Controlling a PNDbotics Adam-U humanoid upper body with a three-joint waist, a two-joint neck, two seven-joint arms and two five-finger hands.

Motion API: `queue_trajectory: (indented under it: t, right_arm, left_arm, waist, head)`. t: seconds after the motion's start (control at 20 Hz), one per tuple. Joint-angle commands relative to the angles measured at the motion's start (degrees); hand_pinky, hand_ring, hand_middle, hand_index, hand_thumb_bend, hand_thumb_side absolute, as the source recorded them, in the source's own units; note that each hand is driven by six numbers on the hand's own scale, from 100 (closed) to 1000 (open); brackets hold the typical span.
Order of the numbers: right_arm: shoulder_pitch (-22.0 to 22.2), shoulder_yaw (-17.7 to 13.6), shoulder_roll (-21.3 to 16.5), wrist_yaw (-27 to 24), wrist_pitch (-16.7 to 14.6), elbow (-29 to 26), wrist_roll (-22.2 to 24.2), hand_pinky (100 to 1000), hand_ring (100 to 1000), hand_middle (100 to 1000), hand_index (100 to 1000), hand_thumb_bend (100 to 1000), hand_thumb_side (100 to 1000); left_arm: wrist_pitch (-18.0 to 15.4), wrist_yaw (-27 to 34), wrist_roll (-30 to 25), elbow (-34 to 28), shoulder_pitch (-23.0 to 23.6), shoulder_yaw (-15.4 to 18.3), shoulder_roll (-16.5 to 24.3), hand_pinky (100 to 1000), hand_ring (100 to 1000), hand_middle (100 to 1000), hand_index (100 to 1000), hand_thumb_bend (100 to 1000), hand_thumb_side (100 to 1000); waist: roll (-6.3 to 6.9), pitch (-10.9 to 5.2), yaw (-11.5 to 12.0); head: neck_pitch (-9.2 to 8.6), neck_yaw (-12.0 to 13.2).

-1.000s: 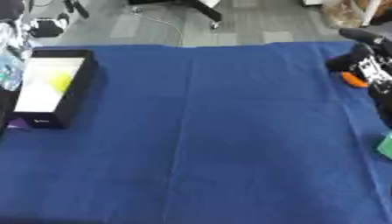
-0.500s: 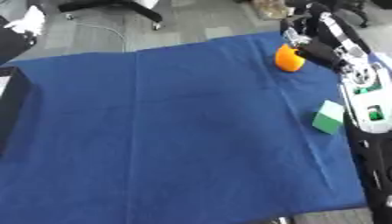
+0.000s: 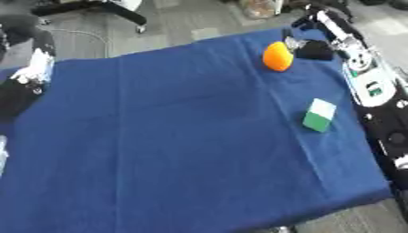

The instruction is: Pick up the objects with one hand, pass them to the other hand, and then place them into the box on the other side of the table.

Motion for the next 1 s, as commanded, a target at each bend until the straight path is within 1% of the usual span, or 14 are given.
queue_trajectory:
  t: [0.05, 0.3, 0.5, 0.6, 0.85, 0.9, 0.95, 1.0]
  right_arm:
    - [-0.19, 0.47, -4.69, 0.73, -1.84, 2.51, 1.72, 835, 835, 984, 959, 100, 479]
    - [1.15, 1.48, -8.81, 1.04, -3.86, 5.10, 3.94, 849, 853, 986, 972, 100, 519]
    - [2.20, 2.58, -11.93, 0.08, -5.56, 5.29, 4.77, 854, 858, 982, 978, 100, 513]
    - [2.94, 3.21, -13.33, -0.93, -6.53, 4.54, 4.91, 855, 856, 979, 979, 100, 510]
    - [6.14, 4.61, -16.61, -5.79, -8.56, 0.96, 6.31, 854, 852, 973, 980, 100, 560]
    - [6.89, 4.84, -17.22, -6.85, -8.80, 0.07, 6.81, 854, 852, 971, 980, 100, 546]
    - [7.62, 5.04, -17.79, -7.84, -8.99, -0.76, 7.34, 854, 853, 972, 981, 100, 581]
    - [8.29, 5.22, -18.28, -8.59, -9.13, -1.45, 7.83, 855, 854, 972, 981, 100, 596]
  left_arm:
    - [-0.53, 0.43, -0.93, -0.47, 0.07, -0.82, -1.66, 828, 702, 568, 722, 206, 552]
    - [-0.65, 0.12, -2.40, 1.10, 1.35, -1.98, -2.58, 830, 703, 568, 723, 198, 587]
    - [-0.48, -0.39, -2.97, 2.17, 2.00, -2.15, -2.57, 830, 702, 567, 723, 194, 602]
    - [-0.43, -0.47, -3.02, 2.80, 2.17, -2.22, -2.67, 830, 701, 566, 722, 190, 611]
    - [-0.42, -0.70, -2.93, 4.58, 2.57, -2.43, -2.80, 830, 698, 565, 723, 183, 629]
    - [-0.45, -0.74, -2.85, 4.85, 2.64, -2.45, -2.80, 830, 698, 564, 723, 183, 630]
    - [-0.50, -0.77, -2.78, 5.06, 2.68, -2.48, -2.78, 830, 698, 564, 723, 182, 630]
    - [-0.53, -0.83, -2.73, 5.23, 2.72, -2.50, -2.76, 829, 697, 564, 723, 181, 631]
  waist:
    - [-1.09, -0.69, -0.03]
    - [-1.55, -0.86, -0.01]
    - [-1.90, -0.84, -0.09]
    - [-2.06, -0.80, -0.19]
    - [-2.44, -0.51, -0.44]
    - [-2.49, -0.47, -0.48]
    - [-2.54, -0.42, -0.52]
    - [-2.58, -0.39, -0.55]
  head:
    - [-0.15, -0.13]
    - [-0.15, 0.02]
    - [-0.15, 0.48]
    - [-0.15, 0.76]
    - [-0.15, 1.17]
    - [-0.15, 1.30]
    - [-0.15, 1.40]
    - [-0.15, 1.45]
